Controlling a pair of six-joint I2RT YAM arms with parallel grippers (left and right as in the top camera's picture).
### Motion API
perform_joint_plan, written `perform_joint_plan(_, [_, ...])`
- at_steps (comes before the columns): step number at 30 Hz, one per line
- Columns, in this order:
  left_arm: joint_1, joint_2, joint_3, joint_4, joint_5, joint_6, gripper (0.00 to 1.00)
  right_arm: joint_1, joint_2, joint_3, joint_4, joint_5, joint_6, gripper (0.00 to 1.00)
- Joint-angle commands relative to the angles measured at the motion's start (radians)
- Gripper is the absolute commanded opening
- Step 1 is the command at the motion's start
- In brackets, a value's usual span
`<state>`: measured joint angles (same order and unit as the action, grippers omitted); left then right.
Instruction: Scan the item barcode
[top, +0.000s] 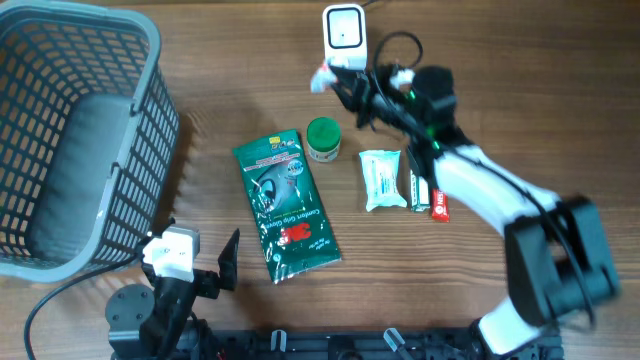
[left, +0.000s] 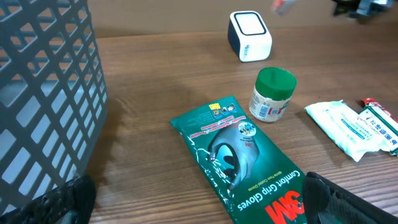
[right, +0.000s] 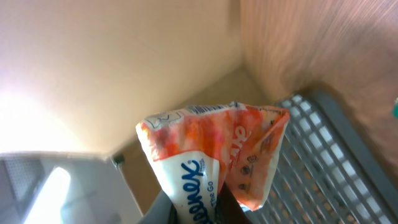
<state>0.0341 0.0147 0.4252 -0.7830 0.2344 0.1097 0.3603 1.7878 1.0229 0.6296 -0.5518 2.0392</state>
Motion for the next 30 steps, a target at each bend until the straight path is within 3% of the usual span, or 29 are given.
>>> perform_joint_plan(1, [-0.006,-0.007,-0.007,0.003,0.011,-0.014,1.00,-0.016,0.211,0.283,-0.002,0.002,0.032,0.05])
perform_joint_plan(3, [-0.006,-0.007,-0.007,0.003,0.012,-0.014,1.00,-0.028,0.323,0.446,-0.032,-0.023,0.032,0.05])
perform_joint_plan(7, [-0.006,-0.007,-0.007,0.003,0.012,-0.014,1.00,-0.066,0.462,0.694,-0.340,-0.040,0.033,0.04])
perform_joint_plan(15, [-0.006,-0.007,-0.007,0.003,0.012,-0.014,1.00,-0.121,0.550,0.708,-0.311,-0.030,0.032,0.04])
perform_joint_plan(20, [-0.006,-0.007,-0.007,0.003,0.012,-0.014,1.00,-0.122,0.661,0.712,-0.134,-0.083,0.033,0.04])
perform_joint_plan(30, [-0.006,-0.007,-0.007,0.003,0.012,-0.014,1.00,-0.148,0.678,0.712,-0.188,-0.122,0.032,0.04])
